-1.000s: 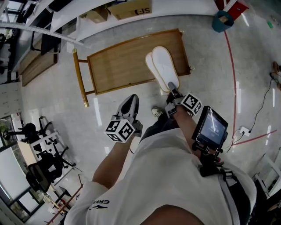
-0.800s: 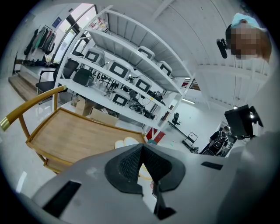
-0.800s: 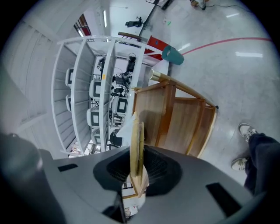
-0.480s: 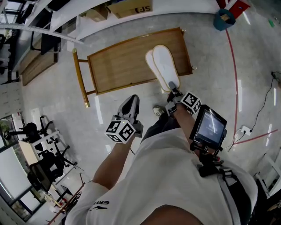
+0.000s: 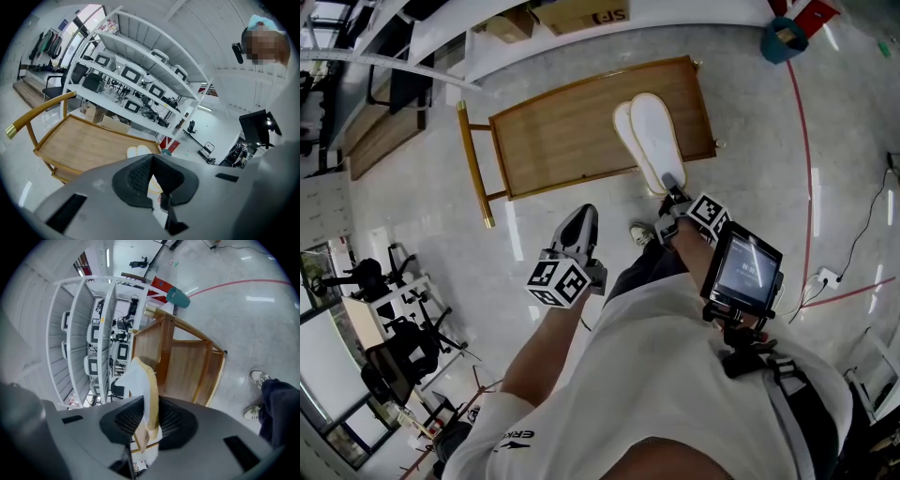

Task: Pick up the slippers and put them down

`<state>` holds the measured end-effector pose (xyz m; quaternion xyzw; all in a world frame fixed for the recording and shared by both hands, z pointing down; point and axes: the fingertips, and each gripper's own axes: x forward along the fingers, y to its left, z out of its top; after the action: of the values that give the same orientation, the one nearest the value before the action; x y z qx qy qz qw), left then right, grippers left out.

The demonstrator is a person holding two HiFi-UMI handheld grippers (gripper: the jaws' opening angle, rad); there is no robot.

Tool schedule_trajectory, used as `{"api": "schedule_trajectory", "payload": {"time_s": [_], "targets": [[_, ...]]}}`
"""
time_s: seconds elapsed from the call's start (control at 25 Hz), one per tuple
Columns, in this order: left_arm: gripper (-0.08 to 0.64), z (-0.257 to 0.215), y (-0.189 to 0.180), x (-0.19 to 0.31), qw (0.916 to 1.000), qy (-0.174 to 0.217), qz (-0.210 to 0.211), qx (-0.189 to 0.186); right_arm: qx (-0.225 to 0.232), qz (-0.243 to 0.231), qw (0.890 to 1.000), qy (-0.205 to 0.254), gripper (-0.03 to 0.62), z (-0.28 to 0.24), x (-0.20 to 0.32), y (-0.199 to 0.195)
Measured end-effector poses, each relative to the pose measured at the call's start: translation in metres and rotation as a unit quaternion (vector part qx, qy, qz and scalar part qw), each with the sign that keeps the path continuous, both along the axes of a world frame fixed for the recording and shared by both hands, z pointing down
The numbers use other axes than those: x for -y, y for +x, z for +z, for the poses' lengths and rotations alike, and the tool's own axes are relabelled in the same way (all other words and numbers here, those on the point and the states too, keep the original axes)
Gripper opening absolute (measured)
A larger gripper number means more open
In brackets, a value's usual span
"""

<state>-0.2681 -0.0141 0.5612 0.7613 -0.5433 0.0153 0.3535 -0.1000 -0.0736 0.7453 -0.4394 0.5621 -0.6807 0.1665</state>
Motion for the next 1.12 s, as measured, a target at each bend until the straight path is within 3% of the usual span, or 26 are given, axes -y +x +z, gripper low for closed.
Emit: {"api": "schedule_trajectory", "payload": {"time_s": [0.4,0.72,1.12], "targets": [[0.003,0.0,0.0,-0.005,1.0,-0.004,-0.002,0.003,-0.004,0.0,1.0,0.003,0.072,0.007,-0.001,0.001],[0.003,-0.001,0.0,-0.004,1.0,-0.003,0.0,0.004,-0.013,-0.009,1.0,0.012,0.166,0.01,-0.002,0.003],[0.003,0.005,0.0,-0.002,1.0,0.001,0.005,0.001,-0.015,-0.006,1.0,0.023,0.187,0.012,-0.001,0.007]]}}
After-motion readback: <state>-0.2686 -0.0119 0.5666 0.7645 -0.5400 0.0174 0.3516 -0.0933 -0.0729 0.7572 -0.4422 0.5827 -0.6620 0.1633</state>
